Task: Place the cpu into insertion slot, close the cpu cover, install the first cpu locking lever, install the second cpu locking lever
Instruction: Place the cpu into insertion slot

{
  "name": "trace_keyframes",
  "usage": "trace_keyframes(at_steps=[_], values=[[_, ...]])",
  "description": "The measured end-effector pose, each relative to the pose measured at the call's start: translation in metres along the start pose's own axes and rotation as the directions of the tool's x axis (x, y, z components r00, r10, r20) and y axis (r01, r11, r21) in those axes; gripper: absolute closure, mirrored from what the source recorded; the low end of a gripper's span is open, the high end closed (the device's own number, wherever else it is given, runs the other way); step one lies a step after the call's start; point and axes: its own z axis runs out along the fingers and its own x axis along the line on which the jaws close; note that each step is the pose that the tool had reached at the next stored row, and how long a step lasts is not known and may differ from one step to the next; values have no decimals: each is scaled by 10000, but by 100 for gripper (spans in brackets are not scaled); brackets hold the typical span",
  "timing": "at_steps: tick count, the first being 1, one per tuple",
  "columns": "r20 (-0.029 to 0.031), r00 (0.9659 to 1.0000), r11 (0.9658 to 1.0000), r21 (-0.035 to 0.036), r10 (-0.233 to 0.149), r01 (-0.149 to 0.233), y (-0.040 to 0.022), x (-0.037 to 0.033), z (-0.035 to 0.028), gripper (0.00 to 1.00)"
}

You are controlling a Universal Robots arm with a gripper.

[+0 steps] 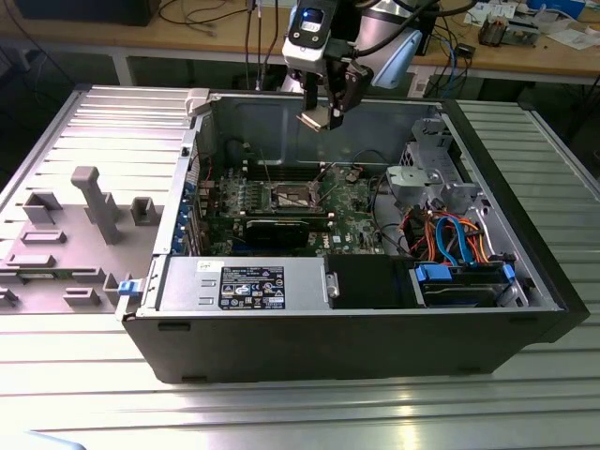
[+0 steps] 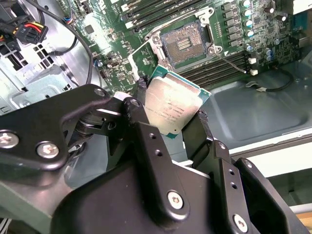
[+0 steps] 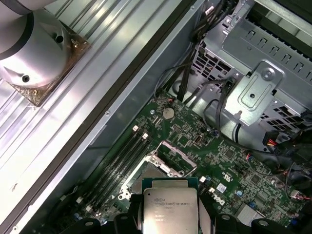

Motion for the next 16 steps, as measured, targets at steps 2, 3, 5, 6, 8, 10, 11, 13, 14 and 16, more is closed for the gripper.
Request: trace_keyframes(at_steps=[2,3,5,6,8,10,11,13,14,16], values=[[0,10000,10000,0,3,-3,0,0,0,46],[1,10000,10000,0,7,-7,0,0,0,46],[5,10000,10000,-1,58,-58,0,0,1,46],[9,9999,9999,-3,106,-106,0,0,2,46],[27,9996,9996,-4,285,-285,0,0,6,46],[47,9988,9988,-6,481,-481,-1,0,9,46],[56,9983,9983,-8,586,-586,-1,0,11,46],[76,9966,9966,-14,821,-821,-1,0,17,46],[86,9957,9957,-15,927,-927,-2,0,21,46],[93,9949,9949,-16,1008,-1008,-16,10,23,46]])
